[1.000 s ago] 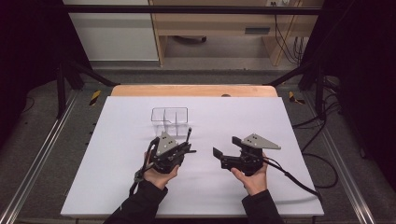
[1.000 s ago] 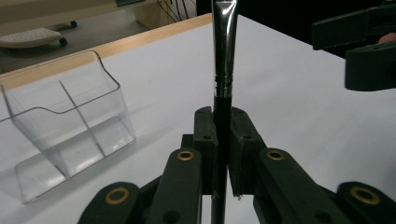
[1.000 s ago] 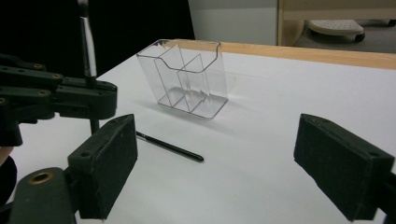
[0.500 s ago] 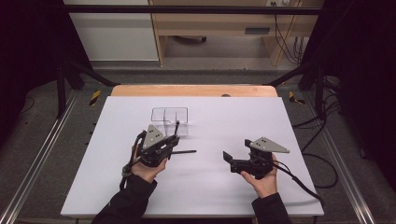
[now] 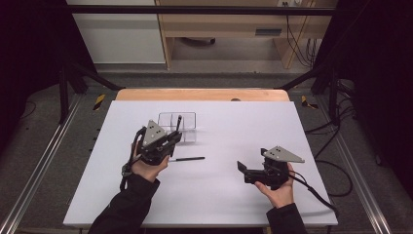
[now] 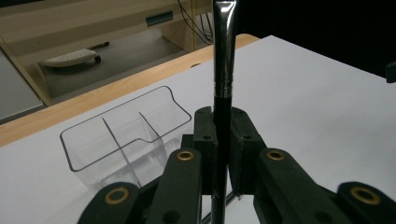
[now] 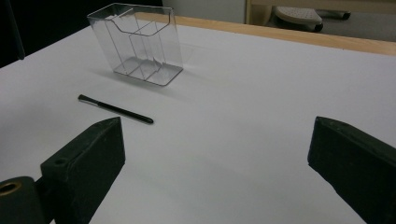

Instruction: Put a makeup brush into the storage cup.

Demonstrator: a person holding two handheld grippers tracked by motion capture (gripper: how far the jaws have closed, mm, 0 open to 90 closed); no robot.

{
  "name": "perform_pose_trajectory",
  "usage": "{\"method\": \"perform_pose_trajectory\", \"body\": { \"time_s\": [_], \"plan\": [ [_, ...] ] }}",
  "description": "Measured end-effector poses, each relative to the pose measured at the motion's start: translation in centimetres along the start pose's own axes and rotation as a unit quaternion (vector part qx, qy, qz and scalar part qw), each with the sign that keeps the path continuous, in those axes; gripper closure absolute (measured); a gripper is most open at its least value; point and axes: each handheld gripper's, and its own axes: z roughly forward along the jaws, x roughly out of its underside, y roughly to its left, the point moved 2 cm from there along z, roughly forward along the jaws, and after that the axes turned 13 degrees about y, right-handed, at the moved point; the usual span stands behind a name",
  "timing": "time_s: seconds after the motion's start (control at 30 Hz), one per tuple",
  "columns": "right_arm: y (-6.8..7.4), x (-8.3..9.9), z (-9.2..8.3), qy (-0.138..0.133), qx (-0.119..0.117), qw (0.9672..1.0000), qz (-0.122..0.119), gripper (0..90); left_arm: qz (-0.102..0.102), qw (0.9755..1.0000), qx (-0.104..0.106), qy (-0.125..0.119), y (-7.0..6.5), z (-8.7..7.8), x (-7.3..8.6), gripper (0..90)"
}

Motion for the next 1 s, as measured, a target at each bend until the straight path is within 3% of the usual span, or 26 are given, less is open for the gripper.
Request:
{"method": "perform_pose_trajectory", "body": {
  "time_s": [0.43,1.0],
  "plan": [
    [-0.3,0.4,0.0,0.003,-0.002,1.0,0.007,4.2,0.006,1.0,0.003,-0.002,1.0,0.8,-1.6,82.6],
    [-0.5,0.5,-0.1,0.002,0.001,1.0,0.008,3.6,0.002,0.9999,-0.012,-0.001,2.9,2.4,-3.9,82.6]
  ]
}}
